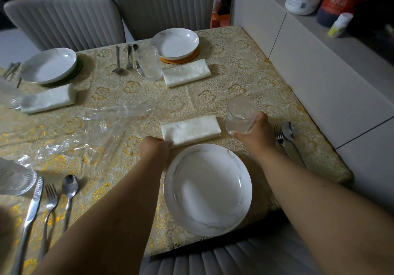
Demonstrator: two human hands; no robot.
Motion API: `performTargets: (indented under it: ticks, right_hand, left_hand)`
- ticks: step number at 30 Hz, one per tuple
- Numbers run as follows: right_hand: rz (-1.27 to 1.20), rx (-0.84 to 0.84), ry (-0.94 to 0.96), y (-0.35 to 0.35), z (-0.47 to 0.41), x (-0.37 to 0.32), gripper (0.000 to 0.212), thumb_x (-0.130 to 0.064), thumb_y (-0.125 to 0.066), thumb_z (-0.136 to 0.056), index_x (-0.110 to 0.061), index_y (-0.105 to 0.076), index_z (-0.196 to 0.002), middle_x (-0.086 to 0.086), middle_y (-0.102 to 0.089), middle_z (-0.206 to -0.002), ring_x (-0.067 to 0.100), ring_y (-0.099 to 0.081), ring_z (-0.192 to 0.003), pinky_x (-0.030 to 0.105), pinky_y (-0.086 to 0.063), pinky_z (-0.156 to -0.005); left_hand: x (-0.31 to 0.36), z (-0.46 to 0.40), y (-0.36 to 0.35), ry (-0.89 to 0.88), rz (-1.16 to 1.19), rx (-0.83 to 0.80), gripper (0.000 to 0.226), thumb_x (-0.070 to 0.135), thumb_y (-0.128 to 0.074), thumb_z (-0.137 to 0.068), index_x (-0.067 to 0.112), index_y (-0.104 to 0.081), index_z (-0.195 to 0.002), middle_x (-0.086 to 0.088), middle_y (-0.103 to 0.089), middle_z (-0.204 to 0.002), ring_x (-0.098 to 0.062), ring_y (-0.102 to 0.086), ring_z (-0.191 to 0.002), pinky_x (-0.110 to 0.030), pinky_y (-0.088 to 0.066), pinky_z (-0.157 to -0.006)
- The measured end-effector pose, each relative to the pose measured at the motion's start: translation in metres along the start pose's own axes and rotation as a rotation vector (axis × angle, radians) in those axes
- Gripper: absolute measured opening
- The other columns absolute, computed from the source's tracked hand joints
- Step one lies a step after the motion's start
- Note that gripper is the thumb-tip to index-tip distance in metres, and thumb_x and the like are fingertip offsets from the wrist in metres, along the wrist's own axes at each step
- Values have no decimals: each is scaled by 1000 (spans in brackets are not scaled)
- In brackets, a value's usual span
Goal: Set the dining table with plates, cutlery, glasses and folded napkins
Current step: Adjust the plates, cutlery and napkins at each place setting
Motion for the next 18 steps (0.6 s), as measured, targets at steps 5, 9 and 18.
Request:
performTargets:
  ticks: [5, 9, 18]
  right_hand:
    - [94, -180, -56, 17, 32, 8, 41, -57, -60, -81, -18, -54, -94, 0, -62, -89, 22, -60, -83, 32, -46, -71]
    - [92, -609, 2, 12, 47, 12, 34, -47, -58, -88, -14, -62, -93, 5, -65, -87, 22, -61, -79, 29, -43, -65]
    - [96, -564, 144, 3, 47, 5, 20, -24, -60, -87, -23, -55, -68, -6, -54, -64, 15, -50, -65, 28, -35, -59]
  left_hand:
    - [-5, 19, 13, -148, -193, 65, 48, 45, -50, -96, 3, -53, -73, -5, -50, -57, -26, -55, -58, -28, -31, -48]
    - [-29, 46, 12, -358, -409, -67, 49, 48, -30, -100, 11, -55, -81, -9, -61, -77, -31, -58, -77, -32, -39, -63]
    - [-35, 70, 5, -500, -457, -118, 24, 26, -37, -99, 11, -45, -81, -10, -57, -77, -34, -54, -75, -36, -36, -60]
Point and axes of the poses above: each hand's wrist, its own z-axis away from the middle knuckle, its own y-axis out of the back of the hand, x = y × z, the point moved 3 cm from there along -z, towards the middle knuckle
